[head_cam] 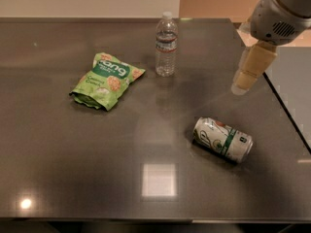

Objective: Move water bottle near 7up can

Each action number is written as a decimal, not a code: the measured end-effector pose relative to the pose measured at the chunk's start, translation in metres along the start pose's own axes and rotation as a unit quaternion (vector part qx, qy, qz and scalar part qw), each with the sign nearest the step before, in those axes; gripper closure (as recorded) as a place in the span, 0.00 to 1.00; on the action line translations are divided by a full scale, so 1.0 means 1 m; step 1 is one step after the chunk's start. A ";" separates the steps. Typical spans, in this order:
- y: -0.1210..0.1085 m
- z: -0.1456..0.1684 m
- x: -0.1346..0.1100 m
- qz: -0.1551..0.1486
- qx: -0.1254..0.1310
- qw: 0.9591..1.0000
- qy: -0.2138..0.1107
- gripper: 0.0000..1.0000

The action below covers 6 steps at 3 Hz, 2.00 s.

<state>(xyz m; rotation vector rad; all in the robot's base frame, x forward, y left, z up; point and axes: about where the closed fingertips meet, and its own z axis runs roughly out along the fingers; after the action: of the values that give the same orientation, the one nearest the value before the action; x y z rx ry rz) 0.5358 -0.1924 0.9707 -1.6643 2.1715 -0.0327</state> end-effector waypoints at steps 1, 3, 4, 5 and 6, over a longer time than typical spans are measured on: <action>-0.026 0.020 -0.015 0.013 0.002 1.000 -0.019 0.00; -0.075 0.058 -0.047 0.043 -0.013 0.996 -0.078 0.00; -0.094 0.073 -0.067 0.058 -0.023 0.991 -0.122 0.00; -0.107 0.085 -0.088 0.064 -0.023 0.983 -0.168 0.00; -0.116 0.093 -0.108 0.068 -0.008 0.975 -0.214 0.00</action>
Offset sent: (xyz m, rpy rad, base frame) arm 0.1118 0.0338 -0.0185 0.1877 -0.0157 -0.0418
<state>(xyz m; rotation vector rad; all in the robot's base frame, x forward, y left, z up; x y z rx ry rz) 0.6957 -0.1044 0.9479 -1.3718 1.9478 0.3494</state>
